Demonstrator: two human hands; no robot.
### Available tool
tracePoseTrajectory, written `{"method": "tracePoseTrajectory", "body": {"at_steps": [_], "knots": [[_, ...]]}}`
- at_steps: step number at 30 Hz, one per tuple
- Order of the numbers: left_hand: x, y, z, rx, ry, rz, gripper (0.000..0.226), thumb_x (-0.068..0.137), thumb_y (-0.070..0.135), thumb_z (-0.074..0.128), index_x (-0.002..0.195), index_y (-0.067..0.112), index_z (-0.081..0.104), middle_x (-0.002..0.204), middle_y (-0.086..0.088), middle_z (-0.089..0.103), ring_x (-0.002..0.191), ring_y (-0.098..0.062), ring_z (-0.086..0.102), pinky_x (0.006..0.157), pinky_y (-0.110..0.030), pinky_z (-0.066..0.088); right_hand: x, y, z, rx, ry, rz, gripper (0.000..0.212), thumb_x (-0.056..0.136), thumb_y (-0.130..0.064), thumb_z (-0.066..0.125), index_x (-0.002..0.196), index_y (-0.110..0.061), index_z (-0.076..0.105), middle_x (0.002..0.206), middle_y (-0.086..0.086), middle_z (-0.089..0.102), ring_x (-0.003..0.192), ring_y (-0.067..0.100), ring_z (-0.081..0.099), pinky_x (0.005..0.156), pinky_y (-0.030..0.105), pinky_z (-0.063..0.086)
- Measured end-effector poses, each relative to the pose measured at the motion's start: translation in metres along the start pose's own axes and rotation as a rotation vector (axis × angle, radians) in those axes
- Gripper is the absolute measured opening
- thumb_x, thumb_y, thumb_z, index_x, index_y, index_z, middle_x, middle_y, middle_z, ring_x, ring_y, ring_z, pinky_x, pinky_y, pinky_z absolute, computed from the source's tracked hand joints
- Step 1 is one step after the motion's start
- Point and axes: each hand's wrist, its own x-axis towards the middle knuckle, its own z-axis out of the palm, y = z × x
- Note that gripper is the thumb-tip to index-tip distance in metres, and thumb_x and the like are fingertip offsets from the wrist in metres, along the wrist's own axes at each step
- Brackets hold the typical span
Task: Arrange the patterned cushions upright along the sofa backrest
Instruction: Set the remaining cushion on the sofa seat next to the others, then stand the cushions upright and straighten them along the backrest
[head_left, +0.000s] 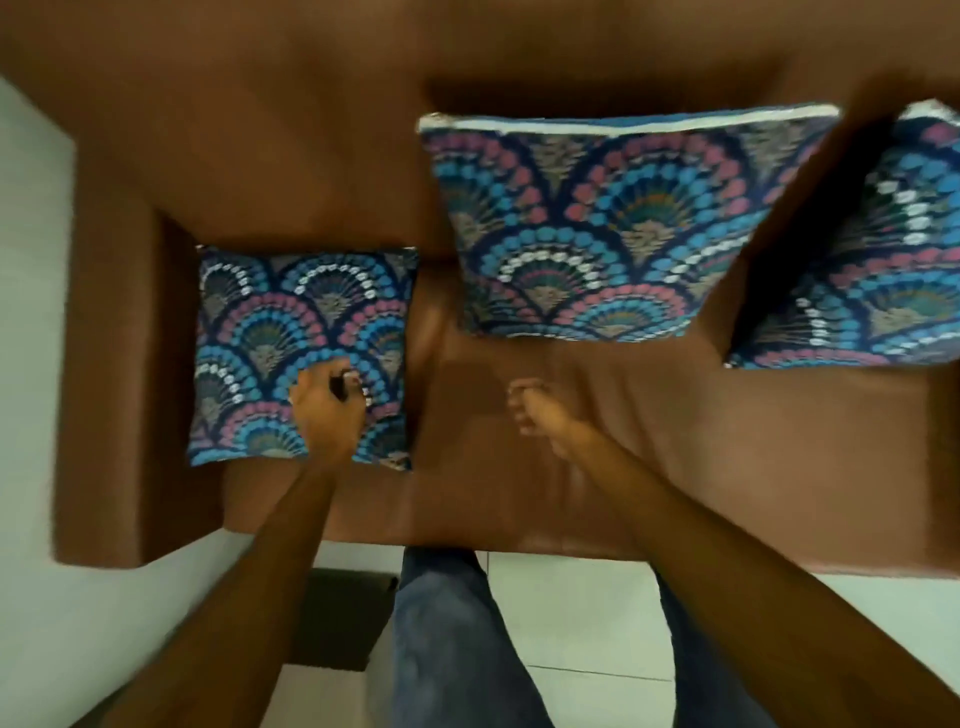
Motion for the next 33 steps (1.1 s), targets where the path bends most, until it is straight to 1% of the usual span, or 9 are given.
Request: {"method": "tracePoseTrajectory", "body": {"at_steps": [3, 5, 8, 12, 15, 21, 26, 30, 33], "knots": [[0.062, -0.037, -0.037, 0.125, 0.001, -0.111, 0.056, 0.103, 0.036, 0.067, 0.145, 0.001, 0.054, 0.153, -0.030, 0.047, 0.136, -0.052, 0.050, 0.115, -0.063, 0.040, -0.036, -0.058, 0.088, -0.002, -0.016, -0.127, 0.032, 0.105, -0.031, 0.059, 0.133, -0.018, 0.066, 0.124, 0.004, 0.068, 0.095, 0.013, 0.062, 0.078, 0.033, 0.056], [0.098, -0.044, -0.057, 0.136, -0.044, -0.146, 0.076, 0.100, 0.052, 0.066, 0.159, 0.012, 0.040, 0.170, -0.019, 0.031, 0.155, -0.044, 0.033, 0.126, -0.063, 0.022, -0.041, -0.082, 0.133, 0.016, -0.075, -0.166, 0.054, 0.098, -0.044, 0.070, 0.146, -0.020, 0.056, 0.139, -0.001, 0.062, 0.117, 0.016, 0.060, 0.092, 0.037, 0.055], [0.154, -0.070, -0.074, 0.088, -0.144, -0.210, 0.110, 0.085, 0.078, 0.067, 0.169, 0.027, 0.018, 0.179, -0.007, 0.013, 0.164, -0.037, 0.018, 0.128, -0.064, 0.014, -0.023, -0.106, 0.179, 0.004, -0.098, -0.233, 0.064, 0.094, -0.039, 0.078, 0.149, -0.021, 0.050, 0.123, -0.019, 0.061, 0.114, 0.011, 0.058, 0.114, 0.045, 0.047], [0.198, -0.086, -0.089, -0.390, -0.277, -0.339, 0.107, 0.084, 0.055, 0.085, 0.166, 0.016, 0.028, 0.167, -0.005, 0.042, 0.154, -0.027, 0.042, 0.126, -0.038, 0.034, -0.006, -0.120, 0.202, 0.096, -0.079, -0.268, 0.063, 0.091, -0.028, 0.083, 0.146, -0.018, 0.054, 0.132, -0.005, 0.066, 0.123, 0.024, 0.062, 0.116, 0.048, 0.049], [0.209, -0.096, -0.099, -0.534, -0.383, -0.419, 0.124, 0.057, 0.064, 0.097, 0.159, 0.018, 0.042, 0.151, 0.004, 0.058, 0.139, -0.021, 0.055, 0.124, -0.043, 0.043, -0.004, -0.122, 0.205, 0.095, -0.028, -0.239, 0.058, 0.088, -0.026, 0.085, 0.140, -0.016, 0.059, 0.142, 0.001, 0.066, 0.136, 0.030, 0.060, 0.118, 0.053, 0.047], [0.169, -0.095, -0.113, -0.757, -0.285, -0.183, 0.108, 0.061, 0.033, 0.100, 0.152, 0.023, 0.043, 0.146, 0.005, 0.062, 0.137, -0.017, 0.062, 0.113, -0.045, 0.056, -0.034, -0.116, 0.180, 0.080, 0.163, -0.591, 0.081, 0.080, 0.003, 0.087, 0.146, -0.014, 0.043, 0.135, 0.006, 0.067, 0.124, 0.021, 0.068, 0.101, 0.043, 0.061], [0.181, -0.059, -0.115, -0.814, -0.293, 0.084, 0.104, 0.066, 0.014, 0.097, 0.151, 0.018, 0.036, 0.151, -0.001, 0.057, 0.140, -0.015, 0.060, 0.113, -0.043, 0.056, -0.044, -0.149, 0.139, 0.038, 0.192, -0.714, 0.093, 0.071, -0.019, 0.097, 0.146, -0.025, 0.043, 0.150, 0.015, 0.057, 0.139, 0.029, 0.059, 0.111, 0.058, 0.053], [0.217, -0.023, -0.126, -0.926, -0.345, 0.049, 0.080, 0.092, 0.024, 0.079, 0.158, 0.012, 0.037, 0.156, -0.011, 0.056, 0.142, -0.024, 0.060, 0.108, -0.035, 0.057, -0.050, -0.172, 0.127, 0.172, 0.192, -0.692, 0.085, 0.084, 0.005, 0.083, 0.153, -0.012, 0.037, 0.144, 0.007, 0.061, 0.121, 0.009, 0.070, 0.098, 0.037, 0.063], [0.239, 0.000, -0.138, -1.014, -0.361, 0.008, 0.060, 0.106, 0.042, 0.058, 0.154, 0.008, 0.048, 0.152, -0.013, 0.064, 0.138, -0.029, 0.064, 0.112, -0.046, 0.056, -0.058, -0.195, 0.130, 0.373, 0.205, -0.699, 0.081, 0.092, -0.030, 0.081, 0.158, -0.011, 0.036, 0.148, 0.008, 0.061, 0.127, 0.017, 0.068, 0.103, 0.039, 0.060]]}}
